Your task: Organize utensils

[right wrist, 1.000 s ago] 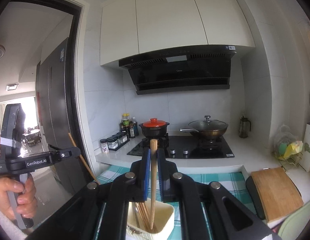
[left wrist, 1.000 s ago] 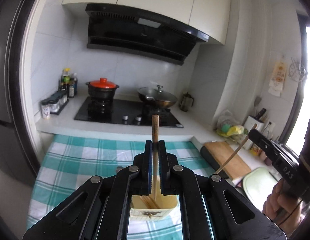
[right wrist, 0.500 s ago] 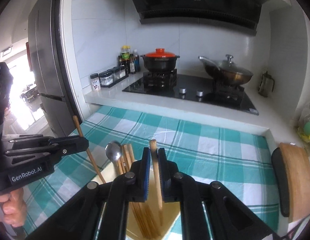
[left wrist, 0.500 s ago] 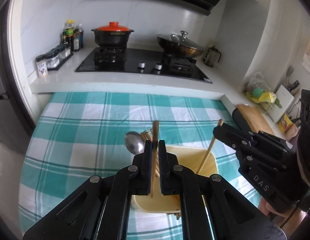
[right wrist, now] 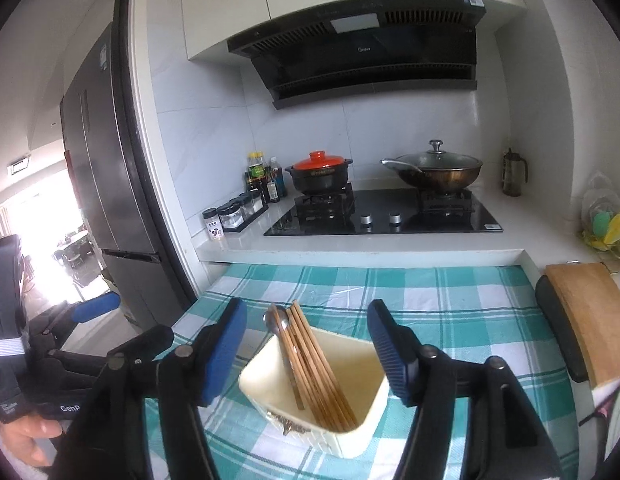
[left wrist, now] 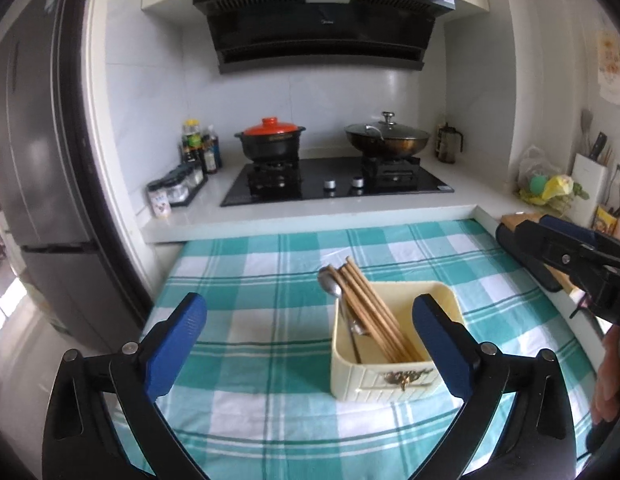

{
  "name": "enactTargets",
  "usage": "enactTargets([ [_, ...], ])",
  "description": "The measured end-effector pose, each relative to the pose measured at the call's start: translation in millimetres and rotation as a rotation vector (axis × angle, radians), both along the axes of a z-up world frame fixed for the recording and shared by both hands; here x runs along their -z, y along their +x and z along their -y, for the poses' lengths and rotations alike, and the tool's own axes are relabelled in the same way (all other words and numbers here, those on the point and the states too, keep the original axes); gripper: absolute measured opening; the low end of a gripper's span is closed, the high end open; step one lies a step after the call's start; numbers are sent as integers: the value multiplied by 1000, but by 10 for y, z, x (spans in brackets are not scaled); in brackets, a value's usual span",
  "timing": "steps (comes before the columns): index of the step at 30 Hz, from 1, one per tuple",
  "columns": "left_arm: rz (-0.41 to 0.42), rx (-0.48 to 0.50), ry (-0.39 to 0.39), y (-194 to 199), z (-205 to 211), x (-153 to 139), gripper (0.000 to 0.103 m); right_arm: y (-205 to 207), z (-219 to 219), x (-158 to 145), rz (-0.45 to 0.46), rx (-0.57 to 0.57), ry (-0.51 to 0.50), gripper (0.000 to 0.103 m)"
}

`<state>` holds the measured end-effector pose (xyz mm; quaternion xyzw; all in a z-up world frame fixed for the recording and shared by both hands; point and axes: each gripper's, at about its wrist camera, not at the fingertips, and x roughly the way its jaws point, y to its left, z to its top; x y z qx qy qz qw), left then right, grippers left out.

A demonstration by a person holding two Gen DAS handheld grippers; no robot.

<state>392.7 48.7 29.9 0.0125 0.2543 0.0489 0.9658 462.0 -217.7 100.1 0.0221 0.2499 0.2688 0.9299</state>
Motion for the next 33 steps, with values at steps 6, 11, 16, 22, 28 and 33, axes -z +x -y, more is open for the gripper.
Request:
enactTargets([
  [6,-17,4,10,-599,115,114,103,-724,126,27,-6,54,-72,87],
  [11,9,-72,44,-999,182,189,103,-1164,206,105,-27,87,-113,103],
  [16,3,-75,13,-1286,151,226,103,-1478,226,165,-21,70,-139,103],
  [22,-8,-65,-18,-1493,149,238,103,-1671,207,185,-7,68,-164,103],
  [28,-1,-75,-15,-1588,179,172,103,-1723,231,142,0,94,-167,103],
  [33,-3,-75,-25,-1603,173,164,103,-1756,233,121,0,92,-152,103],
])
